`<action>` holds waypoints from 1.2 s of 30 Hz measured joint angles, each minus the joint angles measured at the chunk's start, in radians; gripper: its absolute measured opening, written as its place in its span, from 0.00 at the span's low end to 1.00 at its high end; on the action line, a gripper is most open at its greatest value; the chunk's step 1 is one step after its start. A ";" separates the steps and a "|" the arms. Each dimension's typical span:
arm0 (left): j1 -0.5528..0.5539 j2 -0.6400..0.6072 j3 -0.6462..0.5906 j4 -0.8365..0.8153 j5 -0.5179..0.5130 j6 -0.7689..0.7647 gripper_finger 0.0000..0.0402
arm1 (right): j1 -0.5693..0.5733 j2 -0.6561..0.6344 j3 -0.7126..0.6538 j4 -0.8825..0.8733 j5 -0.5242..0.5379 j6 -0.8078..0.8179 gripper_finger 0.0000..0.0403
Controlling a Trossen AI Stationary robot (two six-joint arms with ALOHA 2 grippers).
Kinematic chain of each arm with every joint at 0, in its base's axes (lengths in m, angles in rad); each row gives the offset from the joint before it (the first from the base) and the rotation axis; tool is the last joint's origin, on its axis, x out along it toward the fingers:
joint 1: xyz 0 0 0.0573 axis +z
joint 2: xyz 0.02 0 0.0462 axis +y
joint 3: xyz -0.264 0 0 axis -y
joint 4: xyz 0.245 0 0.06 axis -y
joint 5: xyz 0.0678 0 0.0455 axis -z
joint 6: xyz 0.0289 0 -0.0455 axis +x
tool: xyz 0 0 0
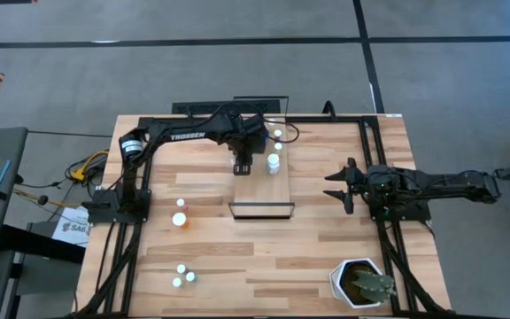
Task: Pick and place medicine bottles onto shelf by color
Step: Put the blue pill bottle on the shelf
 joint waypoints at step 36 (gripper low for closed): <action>-0.079 -0.688 -0.886 0.682 -0.067 -0.429 0.46 | 0.000 0.000 0.000 0.000 0.000 0.000 0.63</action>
